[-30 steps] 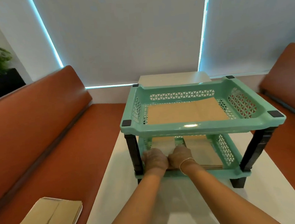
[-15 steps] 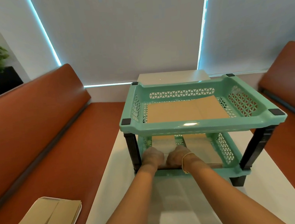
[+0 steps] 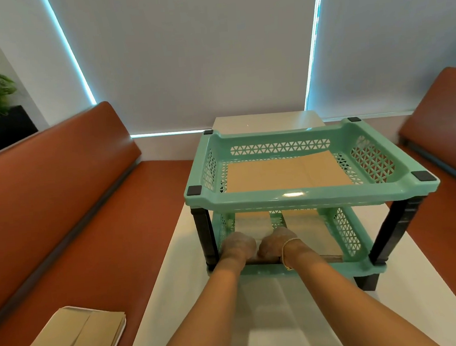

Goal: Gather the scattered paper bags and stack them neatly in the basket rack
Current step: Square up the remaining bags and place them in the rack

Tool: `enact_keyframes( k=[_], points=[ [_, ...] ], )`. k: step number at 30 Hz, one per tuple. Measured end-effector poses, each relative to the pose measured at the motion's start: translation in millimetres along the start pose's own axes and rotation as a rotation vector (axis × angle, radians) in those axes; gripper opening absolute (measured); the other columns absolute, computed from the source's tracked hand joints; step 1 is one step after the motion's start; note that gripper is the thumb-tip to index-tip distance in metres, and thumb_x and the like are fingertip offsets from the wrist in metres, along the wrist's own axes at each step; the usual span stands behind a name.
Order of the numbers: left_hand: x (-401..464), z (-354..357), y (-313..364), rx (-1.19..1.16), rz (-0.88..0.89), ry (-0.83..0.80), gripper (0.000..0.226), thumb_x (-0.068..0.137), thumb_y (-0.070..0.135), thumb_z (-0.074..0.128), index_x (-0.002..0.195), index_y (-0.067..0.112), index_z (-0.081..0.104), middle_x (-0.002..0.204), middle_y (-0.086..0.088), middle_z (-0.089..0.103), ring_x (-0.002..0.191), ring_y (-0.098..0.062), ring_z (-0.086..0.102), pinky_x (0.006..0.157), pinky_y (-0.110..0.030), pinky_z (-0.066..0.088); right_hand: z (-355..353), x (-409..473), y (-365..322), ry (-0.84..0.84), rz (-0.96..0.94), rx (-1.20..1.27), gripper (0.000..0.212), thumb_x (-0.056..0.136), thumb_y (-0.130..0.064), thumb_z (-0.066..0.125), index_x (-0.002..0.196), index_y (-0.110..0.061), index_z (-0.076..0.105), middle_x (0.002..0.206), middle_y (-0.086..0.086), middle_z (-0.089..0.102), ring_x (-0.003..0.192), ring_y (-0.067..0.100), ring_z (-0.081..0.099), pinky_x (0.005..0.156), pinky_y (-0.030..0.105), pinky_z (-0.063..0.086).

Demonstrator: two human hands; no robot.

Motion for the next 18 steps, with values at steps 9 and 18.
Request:
enact_keyframes(
  k=[9,18],
  points=[
    [3.2,0.5,-4.3,-0.089,-0.066,0.011,0.033,0.097,0.010,0.038,0.121,-0.004,0.055,0.131,-0.017,0.054,0.121,-0.028,0.052,0.095,-0.029,0.042,-5.1,-2.3,9.1,0.035,0.066,0.290,0.035,0.097,-0.016,0.041,0.128,-0.004,0.053,0.133,0.016,0.052,0.124,0.032,0.048,0.099,0.037,0.040],
    [4.5,0.6,-10.7,-0.115,-0.082,0.007,0.035,0.098,0.010,0.034,0.123,-0.003,0.054,0.133,-0.017,0.052,0.122,-0.028,0.050,0.099,-0.030,0.040,-8.4,-10.7,24.9,0.148,0.250,0.579,0.031,0.096,-0.015,0.042,0.119,-0.001,0.057,0.127,0.013,0.057,0.118,0.026,0.053,0.094,0.028,0.042]
  ],
)
Point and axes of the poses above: each hand's wrist, its own x-axis towards the middle knuckle, its own z-axis out of the palm, y = z × x, the point moved 10 cm from there along x, towards the middle knuckle
